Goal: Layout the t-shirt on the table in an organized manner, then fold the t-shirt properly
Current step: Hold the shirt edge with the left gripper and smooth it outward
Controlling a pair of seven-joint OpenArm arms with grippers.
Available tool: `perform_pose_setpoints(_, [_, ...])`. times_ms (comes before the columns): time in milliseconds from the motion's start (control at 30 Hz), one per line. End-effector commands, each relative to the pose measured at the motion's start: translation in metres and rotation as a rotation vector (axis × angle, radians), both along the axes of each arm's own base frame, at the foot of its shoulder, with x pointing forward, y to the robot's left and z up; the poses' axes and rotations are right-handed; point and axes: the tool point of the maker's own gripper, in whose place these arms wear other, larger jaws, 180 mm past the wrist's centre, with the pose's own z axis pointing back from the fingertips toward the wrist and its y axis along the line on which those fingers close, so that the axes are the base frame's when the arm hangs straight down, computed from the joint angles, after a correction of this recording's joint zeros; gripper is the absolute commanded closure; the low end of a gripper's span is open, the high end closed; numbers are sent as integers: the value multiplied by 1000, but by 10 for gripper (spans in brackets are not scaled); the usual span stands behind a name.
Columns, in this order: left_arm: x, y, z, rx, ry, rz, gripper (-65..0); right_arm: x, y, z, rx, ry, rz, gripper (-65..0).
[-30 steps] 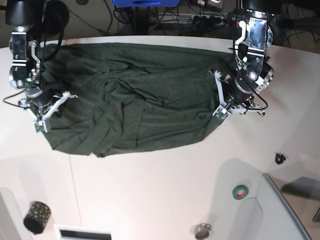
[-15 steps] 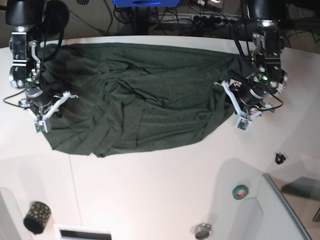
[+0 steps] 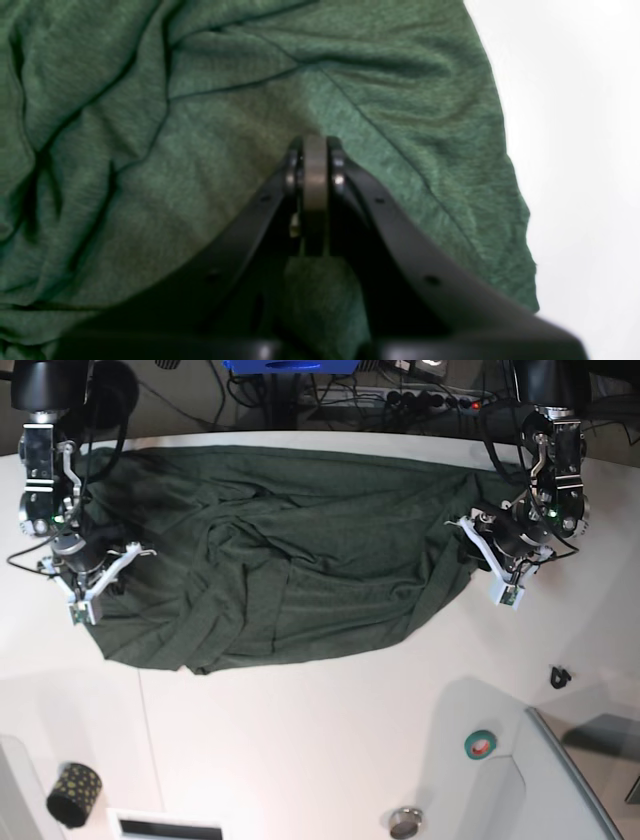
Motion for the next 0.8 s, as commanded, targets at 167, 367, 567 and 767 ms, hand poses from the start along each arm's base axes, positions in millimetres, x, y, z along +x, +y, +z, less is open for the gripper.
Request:
perform_pose_setpoints(167, [12,-1,11,-12,-49,-1,-196,12,-5,13,-10,-52,3,-2])
perform_pose_setpoints(367, [13,-2,8,-21,-41,5,-193,12,-4,13,-7,-52,3,-2])
perform_pose_setpoints(567, [18,-2,9,-24,-48,6,-44,12,-4,12,-7,-50,3,-2])
perform_pose_setpoints(767, [18,-2,3,-37,-28,0,0,11,-5,12,-10,-49,3,-2])
